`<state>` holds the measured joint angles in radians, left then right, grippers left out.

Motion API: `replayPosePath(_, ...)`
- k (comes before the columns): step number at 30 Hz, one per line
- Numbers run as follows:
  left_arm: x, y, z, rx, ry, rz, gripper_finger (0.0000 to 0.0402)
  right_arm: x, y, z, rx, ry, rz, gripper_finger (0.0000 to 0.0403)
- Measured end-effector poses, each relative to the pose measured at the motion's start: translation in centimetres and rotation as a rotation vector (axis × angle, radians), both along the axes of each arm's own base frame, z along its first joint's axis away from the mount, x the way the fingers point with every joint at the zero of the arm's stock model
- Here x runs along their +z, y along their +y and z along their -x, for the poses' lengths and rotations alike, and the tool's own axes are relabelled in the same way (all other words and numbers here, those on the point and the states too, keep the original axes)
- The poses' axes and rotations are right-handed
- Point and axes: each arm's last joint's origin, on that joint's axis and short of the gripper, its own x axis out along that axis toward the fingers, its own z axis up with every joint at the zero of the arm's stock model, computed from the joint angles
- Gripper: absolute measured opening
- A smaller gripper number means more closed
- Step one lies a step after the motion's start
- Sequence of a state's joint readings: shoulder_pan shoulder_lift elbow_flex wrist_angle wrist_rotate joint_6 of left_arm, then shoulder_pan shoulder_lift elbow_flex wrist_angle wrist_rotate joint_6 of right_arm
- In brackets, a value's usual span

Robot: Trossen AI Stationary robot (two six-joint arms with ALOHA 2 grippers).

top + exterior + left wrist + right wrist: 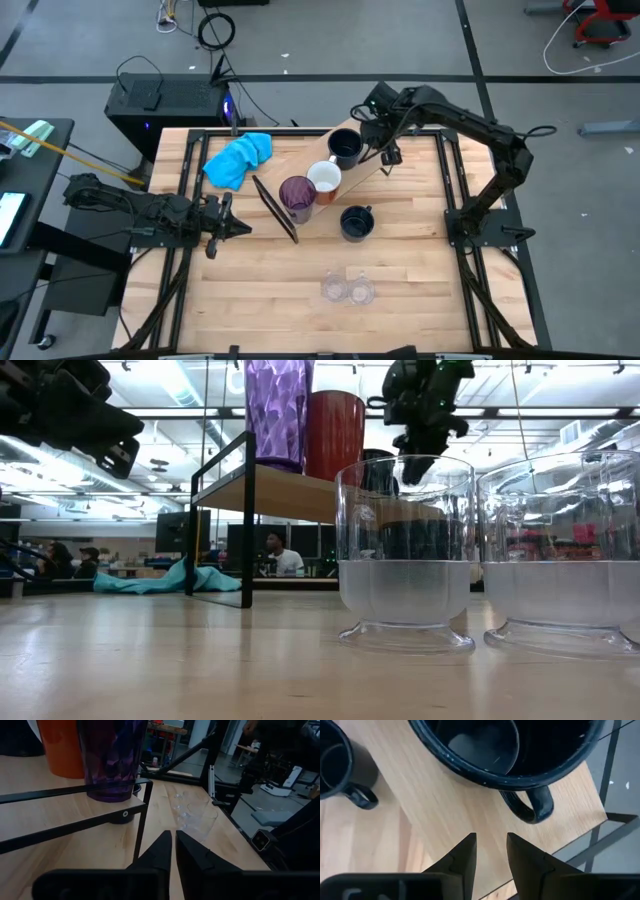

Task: Stack small to large cups/mugs on shelf
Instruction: Put the right dark blue mug on the shelf

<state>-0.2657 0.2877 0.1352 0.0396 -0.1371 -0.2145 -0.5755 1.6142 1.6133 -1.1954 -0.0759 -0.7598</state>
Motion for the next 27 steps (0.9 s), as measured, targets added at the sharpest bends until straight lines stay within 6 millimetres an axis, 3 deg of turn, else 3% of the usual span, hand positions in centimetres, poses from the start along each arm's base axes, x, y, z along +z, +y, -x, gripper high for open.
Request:
replayPosePath(14, 0.0, 0.0, 0.0, -0.002, -0.002, -0.018, 0.0025, 0.4, -1.5, -0.8, -0.011, -0.135, 0.099, 0.0114)
replayPosePath(20, 0.0, 0.0, 0.0, -0.002, -0.002, -0.016, 0.0035, 0.1, -1.1, -0.2, -0.042, -0.057, 0.06, 0.0114)
replayPosePath(27, 0.0, 0.0, 0.0, -0.003, -0.003, -0.024, 0.0029, -1.2, -1.2, -0.5, -0.015, -0.079, 0.048, 0.0114)
